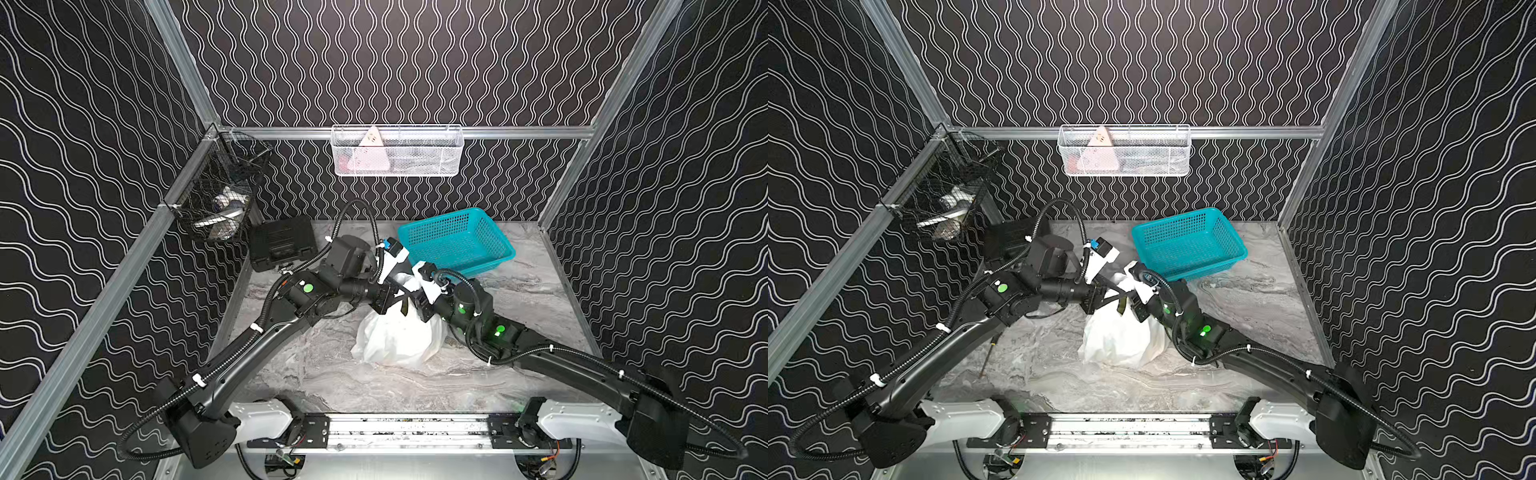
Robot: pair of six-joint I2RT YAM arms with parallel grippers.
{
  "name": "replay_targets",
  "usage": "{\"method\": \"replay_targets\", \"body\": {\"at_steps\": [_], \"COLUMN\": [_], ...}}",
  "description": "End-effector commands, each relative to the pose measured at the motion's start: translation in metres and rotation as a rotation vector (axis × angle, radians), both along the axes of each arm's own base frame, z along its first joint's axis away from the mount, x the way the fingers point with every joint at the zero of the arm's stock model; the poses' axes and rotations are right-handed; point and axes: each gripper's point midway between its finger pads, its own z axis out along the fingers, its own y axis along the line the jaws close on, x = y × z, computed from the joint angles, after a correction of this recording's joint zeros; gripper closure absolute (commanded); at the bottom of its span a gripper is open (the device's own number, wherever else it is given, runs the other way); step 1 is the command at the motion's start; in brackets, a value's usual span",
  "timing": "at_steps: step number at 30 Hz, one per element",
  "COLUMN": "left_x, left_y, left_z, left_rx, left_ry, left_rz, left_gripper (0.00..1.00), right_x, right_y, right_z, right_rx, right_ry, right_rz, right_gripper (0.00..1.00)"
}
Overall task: Place the pineapple into a plastic bag & tie a knot
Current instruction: Cross the plastic bag at the center of the board.
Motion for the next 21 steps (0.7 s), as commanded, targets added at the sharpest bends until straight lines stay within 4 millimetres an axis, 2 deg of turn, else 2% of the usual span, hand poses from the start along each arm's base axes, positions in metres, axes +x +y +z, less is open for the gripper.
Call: {"method": "replay_targets", "body": {"at_steps": [1, 3, 4, 6, 10, 14, 15, 16, 18, 19, 21], "left_x": [0.000, -0.007, -0.014, -0.028, -0.033, -0.040, -0.041, -0.040, -0.037, -0.036, -0.038], "left_y": [0.020, 0.014, 0.006, -0.013, -0.022, -0.020, -0.015, -0.007, 0.015, 0.026, 0.040], "left_z": [-0.022, -0.030, -0.030, -0.029, -0.031, -0.053, -0.054, -0.051, -0.030, -0.014, 0.015], "left_rx": [0.025, -0.017, -0.071, -0.201, -0.343, -0.284, -0.238, -0.185, -0.085, -0.053, 0.012], "left_ry": [0.110, 0.163, 0.203, 0.294, 0.349, 0.297, 0.249, 0.186, 0.013, -0.073, -0.167], "left_rz": [0.163, 0.146, 0.111, 0.021, 0.012, 0.038, 0.037, 0.046, 0.071, 0.080, 0.075], "left_gripper": [1.00, 1.00, 1.00, 1.00, 1.00, 1.00, 0.90, 0.76, 0.50, 0.44, 0.41], "right_x": [0.018, 0.013, 0.012, 0.008, 0.004, 0.003, 0.001, -0.001, -0.008, -0.012, -0.019], "right_y": [-0.035, -0.030, -0.026, -0.019, -0.009, -0.014, -0.013, -0.014, -0.015, -0.016, -0.015], "right_z": [0.068, 0.068, 0.065, 0.061, 0.056, 0.063, 0.063, 0.062, 0.058, 0.055, 0.049], "right_rx": [0.109, 0.109, 0.108, 0.123, 0.202, 0.307, 0.315, 0.320, 0.331, 0.333, 0.318], "right_ry": [-0.289, -0.297, -0.294, -0.299, -0.269, -0.269, -0.264, -0.252, -0.205, -0.168, -0.101], "right_rz": [-0.231, -0.187, -0.164, -0.120, -0.060, -0.070, -0.058, -0.047, -0.005, 0.018, 0.073], "right_gripper": [0.68, 0.73, 0.79, 0.99, 1.00, 1.00, 1.00, 1.00, 1.00, 1.00, 1.00]}}
